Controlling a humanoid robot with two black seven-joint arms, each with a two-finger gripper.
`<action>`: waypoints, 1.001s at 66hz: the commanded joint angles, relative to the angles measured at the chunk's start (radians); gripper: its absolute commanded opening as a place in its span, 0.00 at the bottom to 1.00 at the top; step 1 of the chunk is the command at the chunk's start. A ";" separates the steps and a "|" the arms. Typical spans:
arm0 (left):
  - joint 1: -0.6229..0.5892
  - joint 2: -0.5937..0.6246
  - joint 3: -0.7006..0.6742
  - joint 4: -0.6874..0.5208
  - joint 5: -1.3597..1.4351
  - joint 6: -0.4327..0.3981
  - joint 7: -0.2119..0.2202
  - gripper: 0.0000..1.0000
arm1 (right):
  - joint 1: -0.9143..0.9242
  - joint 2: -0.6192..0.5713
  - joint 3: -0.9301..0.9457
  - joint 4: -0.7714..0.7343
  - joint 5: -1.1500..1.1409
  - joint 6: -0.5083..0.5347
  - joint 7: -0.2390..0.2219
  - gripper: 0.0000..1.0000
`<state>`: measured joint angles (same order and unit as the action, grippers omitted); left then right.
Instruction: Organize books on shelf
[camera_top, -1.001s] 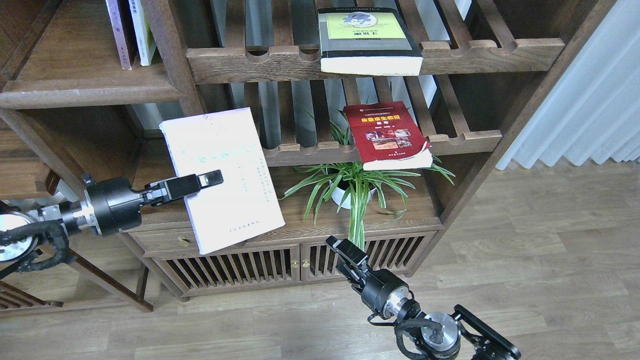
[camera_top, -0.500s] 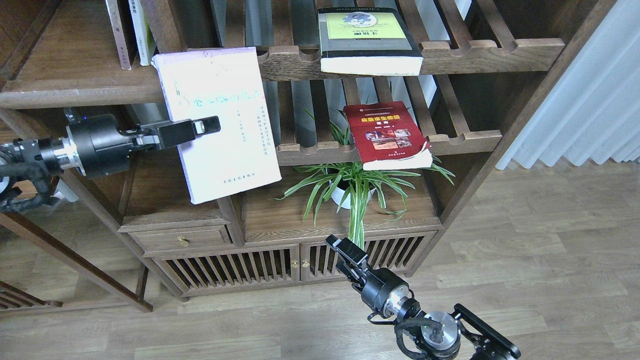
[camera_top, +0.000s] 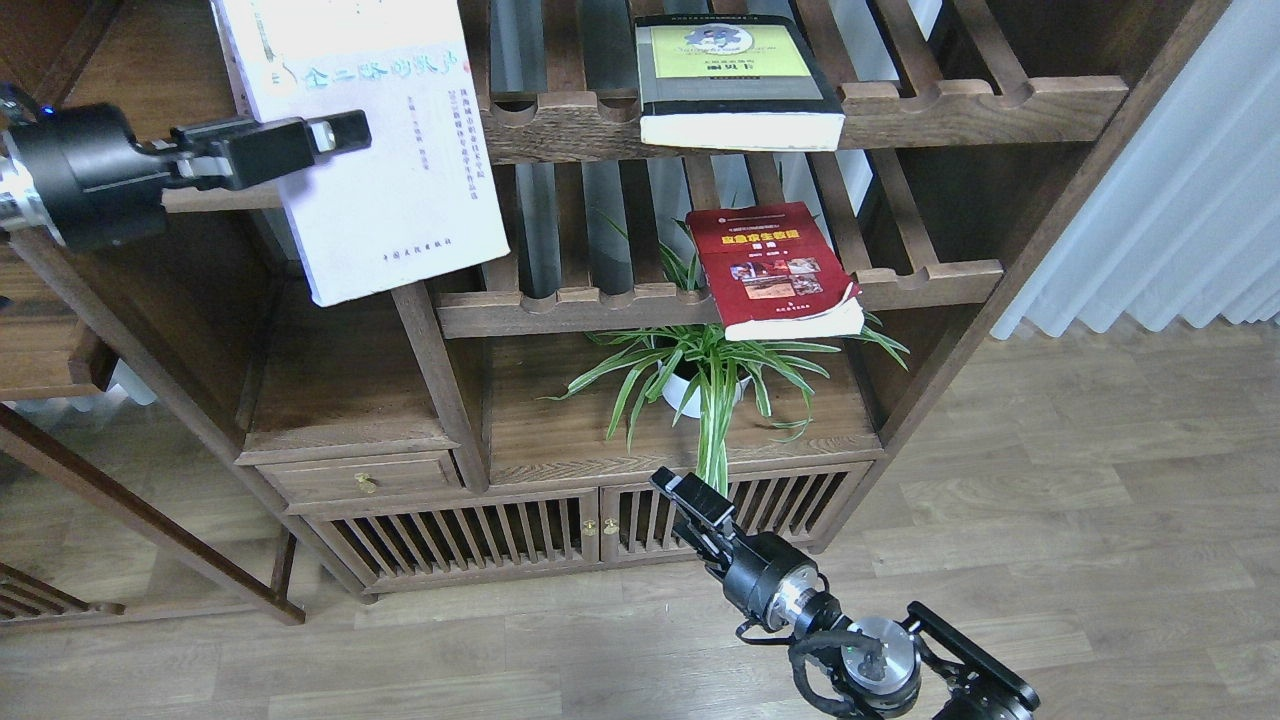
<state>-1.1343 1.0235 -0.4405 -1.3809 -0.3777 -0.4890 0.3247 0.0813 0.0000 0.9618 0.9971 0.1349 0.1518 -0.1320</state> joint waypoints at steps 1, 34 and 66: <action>-0.001 0.052 -0.001 0.000 -0.001 0.000 -0.004 0.08 | 0.000 0.000 -0.001 0.000 0.000 0.000 0.000 0.98; 0.001 0.230 -0.003 0.000 -0.003 0.000 -0.012 0.08 | 0.002 0.000 -0.006 -0.009 -0.001 0.000 0.000 0.98; -0.012 0.331 -0.009 0.000 -0.004 0.000 -0.029 0.09 | 0.006 0.000 -0.009 -0.015 -0.001 0.002 0.000 0.98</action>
<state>-1.1433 1.3288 -0.4477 -1.3806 -0.3820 -0.4887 0.2983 0.0843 0.0000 0.9523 0.9817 0.1337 0.1518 -0.1319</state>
